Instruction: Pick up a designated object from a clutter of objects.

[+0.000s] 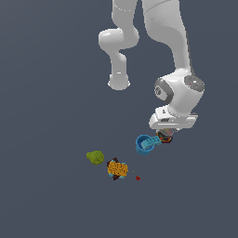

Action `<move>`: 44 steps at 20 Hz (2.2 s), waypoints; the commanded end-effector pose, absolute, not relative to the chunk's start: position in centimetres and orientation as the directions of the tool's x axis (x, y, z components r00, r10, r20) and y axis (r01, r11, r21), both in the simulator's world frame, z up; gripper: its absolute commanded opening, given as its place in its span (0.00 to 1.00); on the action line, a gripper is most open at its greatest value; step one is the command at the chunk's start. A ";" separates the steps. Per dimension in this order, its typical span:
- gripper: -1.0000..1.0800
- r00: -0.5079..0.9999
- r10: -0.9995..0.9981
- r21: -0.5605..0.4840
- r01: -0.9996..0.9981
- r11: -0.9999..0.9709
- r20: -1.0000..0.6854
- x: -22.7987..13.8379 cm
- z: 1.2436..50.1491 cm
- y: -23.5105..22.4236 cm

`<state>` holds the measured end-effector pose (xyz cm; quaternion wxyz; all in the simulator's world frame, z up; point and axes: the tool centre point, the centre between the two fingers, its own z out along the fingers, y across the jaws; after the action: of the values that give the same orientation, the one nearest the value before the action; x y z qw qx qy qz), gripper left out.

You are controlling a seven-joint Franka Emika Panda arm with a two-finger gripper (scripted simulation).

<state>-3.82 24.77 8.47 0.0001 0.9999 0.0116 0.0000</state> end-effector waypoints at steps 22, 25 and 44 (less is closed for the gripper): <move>0.00 1.000 0.023 0.000 0.023 -1.000 0.000 -3.9 6.1 24.7; 0.00 1.000 0.023 0.000 0.023 -1.000 0.000 -4.0 6.6 24.3; 0.00 1.000 0.023 -0.002 0.023 -1.000 0.000 -5.3 17.9 14.0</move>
<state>-5.16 15.14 16.48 -0.0001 0.9999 0.0115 -0.0017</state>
